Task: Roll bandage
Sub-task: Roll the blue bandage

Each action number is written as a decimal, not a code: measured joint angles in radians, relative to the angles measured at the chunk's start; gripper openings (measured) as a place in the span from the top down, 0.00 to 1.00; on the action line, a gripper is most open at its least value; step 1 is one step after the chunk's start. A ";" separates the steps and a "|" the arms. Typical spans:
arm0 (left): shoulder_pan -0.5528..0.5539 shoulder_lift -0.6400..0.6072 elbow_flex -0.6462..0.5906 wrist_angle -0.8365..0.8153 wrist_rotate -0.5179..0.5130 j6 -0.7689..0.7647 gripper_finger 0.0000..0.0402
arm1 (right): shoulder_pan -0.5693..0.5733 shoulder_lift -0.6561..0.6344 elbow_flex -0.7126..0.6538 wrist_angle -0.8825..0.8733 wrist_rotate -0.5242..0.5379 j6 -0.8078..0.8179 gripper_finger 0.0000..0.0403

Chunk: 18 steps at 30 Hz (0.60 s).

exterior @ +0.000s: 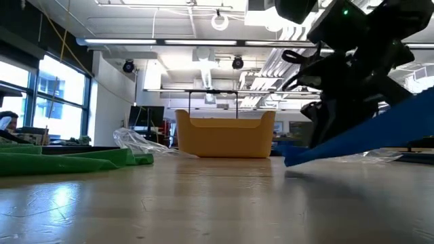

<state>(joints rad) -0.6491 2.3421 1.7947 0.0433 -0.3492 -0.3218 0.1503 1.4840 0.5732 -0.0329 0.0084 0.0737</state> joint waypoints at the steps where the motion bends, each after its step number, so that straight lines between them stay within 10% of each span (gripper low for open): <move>1: 0.000 0.000 0.000 0.000 0.000 -0.003 0.98 | 0.000 0.003 0.000 0.000 0.001 -0.010 0.73; 18: 0.002 0.002 0.000 -0.038 -0.001 -0.009 0.98 | 0.088 -0.008 0.002 0.024 -0.084 -0.074 0.69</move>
<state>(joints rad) -0.6476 2.3440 1.7950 0.0056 -0.3503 -0.3305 0.2383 1.4757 0.5747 -0.0088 -0.0757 -0.0007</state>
